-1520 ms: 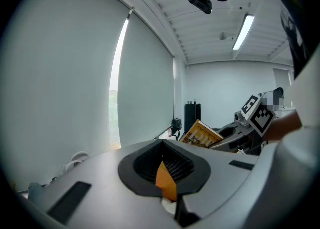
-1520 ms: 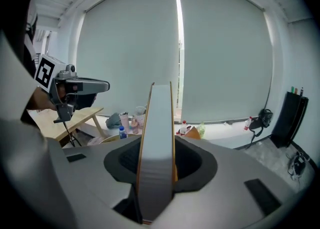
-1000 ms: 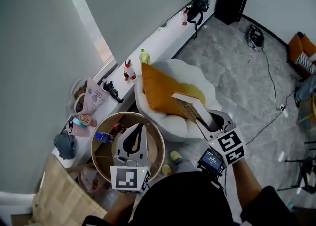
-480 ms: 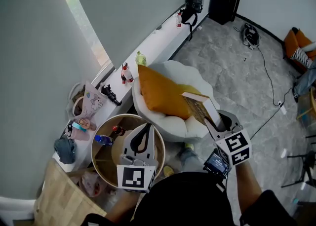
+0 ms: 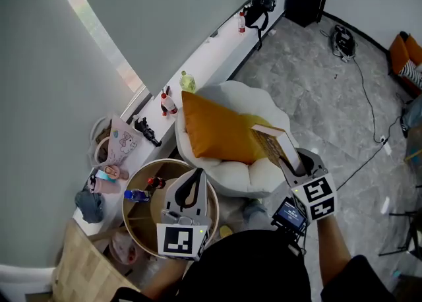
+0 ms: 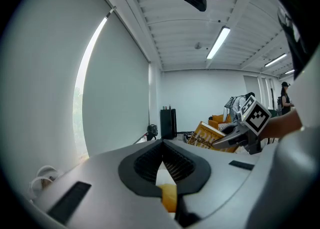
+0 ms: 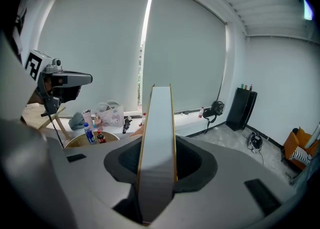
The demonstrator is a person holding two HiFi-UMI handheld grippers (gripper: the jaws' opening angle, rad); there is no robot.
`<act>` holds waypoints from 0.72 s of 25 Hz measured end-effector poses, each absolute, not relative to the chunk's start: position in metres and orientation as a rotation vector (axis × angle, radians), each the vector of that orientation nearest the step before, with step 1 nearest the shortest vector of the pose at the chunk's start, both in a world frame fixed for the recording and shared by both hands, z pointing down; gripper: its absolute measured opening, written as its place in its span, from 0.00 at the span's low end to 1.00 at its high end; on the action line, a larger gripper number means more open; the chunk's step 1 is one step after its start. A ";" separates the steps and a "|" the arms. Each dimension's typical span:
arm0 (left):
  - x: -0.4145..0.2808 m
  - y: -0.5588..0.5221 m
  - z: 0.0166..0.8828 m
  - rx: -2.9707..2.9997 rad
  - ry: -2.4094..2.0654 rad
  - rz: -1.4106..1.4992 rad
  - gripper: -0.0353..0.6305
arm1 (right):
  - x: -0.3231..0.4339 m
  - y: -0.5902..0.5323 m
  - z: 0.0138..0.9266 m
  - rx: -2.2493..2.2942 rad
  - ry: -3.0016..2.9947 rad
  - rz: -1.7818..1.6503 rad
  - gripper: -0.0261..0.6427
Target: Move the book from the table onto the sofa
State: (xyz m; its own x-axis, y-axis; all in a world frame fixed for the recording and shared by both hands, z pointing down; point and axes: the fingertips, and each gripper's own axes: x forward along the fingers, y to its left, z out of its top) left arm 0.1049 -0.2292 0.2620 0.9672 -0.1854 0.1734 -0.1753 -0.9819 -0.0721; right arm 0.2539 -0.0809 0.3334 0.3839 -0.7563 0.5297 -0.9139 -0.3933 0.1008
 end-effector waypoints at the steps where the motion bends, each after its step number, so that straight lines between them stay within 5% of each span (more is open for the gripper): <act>1: 0.114 -0.230 0.264 -3.060 0.286 -0.291 0.07 | 0.263 -0.082 0.337 2.269 -1.450 0.586 0.26; 18: 0.213 -0.273 0.358 -3.076 0.420 -0.537 0.07 | 0.383 -0.115 0.449 2.089 -1.492 0.816 0.26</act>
